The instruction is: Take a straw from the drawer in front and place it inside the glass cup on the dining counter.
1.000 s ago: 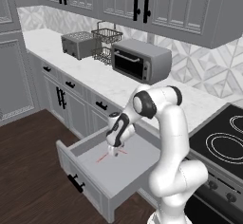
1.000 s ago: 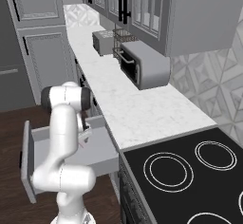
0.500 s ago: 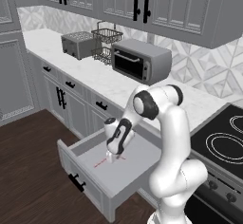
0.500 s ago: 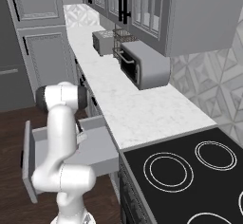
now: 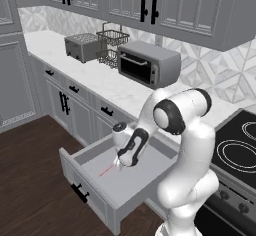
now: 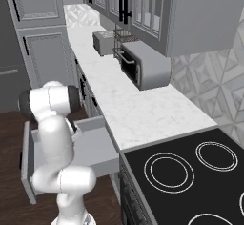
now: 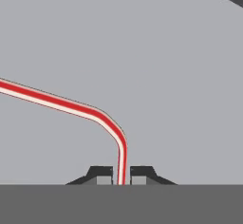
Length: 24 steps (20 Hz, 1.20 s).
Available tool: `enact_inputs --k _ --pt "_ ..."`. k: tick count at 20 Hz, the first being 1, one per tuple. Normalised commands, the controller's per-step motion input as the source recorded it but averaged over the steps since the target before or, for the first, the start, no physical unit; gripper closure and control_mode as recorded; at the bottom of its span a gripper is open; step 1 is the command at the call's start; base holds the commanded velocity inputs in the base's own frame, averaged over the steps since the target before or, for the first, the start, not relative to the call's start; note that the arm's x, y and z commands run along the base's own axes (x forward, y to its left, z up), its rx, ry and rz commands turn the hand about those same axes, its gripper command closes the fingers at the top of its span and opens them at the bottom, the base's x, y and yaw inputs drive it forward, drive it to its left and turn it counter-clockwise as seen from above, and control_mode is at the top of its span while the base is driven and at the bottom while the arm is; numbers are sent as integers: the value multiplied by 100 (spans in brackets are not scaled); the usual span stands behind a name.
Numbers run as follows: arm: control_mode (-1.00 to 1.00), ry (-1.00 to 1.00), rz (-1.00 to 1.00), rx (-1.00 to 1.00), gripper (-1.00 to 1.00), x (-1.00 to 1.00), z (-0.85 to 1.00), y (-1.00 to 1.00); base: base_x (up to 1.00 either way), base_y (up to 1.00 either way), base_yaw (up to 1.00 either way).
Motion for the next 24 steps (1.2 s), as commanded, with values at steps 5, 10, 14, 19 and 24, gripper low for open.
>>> enact_inputs --k 5,10,14,19,24 --pt "-100 -1 -1 11 100 2 100 0 0 0 0" --pt "-100 0 -3 12 100 14 100 1 0 0 0" --pt "-100 2 -4 9 100 13 100 4 0 0 0" --pt "-100 10 -6 4 100 2 100 3 0 0 0" --pt "-100 23 -13 2 100 -13 100 0 0 0 0"
